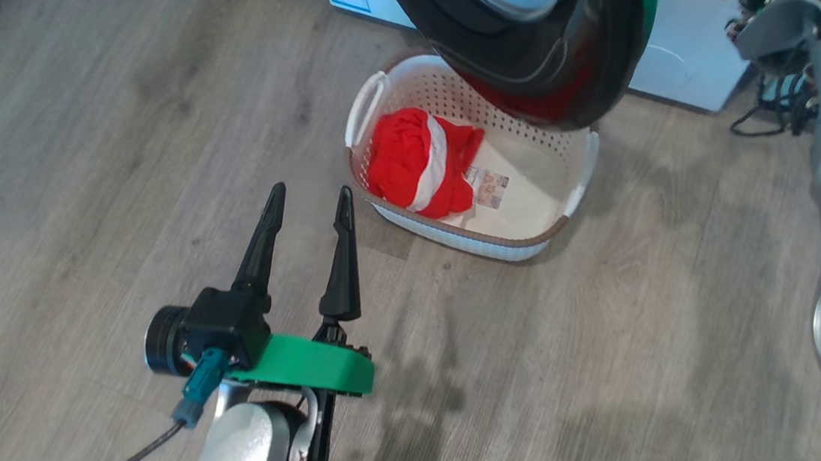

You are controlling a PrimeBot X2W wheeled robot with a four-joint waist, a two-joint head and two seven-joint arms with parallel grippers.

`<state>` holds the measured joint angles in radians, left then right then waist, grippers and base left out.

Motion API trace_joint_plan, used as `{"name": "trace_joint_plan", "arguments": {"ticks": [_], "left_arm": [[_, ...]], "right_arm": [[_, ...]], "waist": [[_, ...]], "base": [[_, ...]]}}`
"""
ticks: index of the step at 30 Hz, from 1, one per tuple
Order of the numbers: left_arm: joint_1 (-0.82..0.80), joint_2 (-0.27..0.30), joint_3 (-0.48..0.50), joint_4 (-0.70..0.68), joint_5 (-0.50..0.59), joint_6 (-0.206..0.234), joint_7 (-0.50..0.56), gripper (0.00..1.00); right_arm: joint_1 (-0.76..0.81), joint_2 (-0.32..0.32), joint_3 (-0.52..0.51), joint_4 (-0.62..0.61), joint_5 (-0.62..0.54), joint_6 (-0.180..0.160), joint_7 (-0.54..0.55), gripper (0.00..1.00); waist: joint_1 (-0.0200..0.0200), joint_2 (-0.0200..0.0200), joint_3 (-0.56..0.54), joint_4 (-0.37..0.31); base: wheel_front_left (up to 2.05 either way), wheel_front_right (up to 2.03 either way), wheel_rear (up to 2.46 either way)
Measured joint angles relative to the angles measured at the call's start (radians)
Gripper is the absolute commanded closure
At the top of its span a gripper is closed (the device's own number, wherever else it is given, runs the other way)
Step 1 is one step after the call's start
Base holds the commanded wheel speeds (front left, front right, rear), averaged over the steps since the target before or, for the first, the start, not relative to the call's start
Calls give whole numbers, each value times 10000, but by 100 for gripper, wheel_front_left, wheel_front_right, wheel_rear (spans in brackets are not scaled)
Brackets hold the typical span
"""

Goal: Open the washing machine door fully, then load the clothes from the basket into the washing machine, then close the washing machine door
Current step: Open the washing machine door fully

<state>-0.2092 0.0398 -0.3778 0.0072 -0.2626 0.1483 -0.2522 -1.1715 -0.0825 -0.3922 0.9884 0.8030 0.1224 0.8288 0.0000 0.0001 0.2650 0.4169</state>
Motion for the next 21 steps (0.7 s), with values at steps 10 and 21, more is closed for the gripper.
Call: {"name": "trace_joint_plan", "arguments": {"ticks": [10,21], "left_arm": [[496,8,309,-35,-77,59,0,0],[932,13,800,-71,-86,61,0,0]], "right_arm": [[1306,17,2132,-360,2249,0,-121,100],[2186,59,5058,-802,4761,0,-562,100]], "waist": [[0,-1,-607,698],[0,-1,-1039,1287]], "base": [[0,0,0],[0,0,0]]}}
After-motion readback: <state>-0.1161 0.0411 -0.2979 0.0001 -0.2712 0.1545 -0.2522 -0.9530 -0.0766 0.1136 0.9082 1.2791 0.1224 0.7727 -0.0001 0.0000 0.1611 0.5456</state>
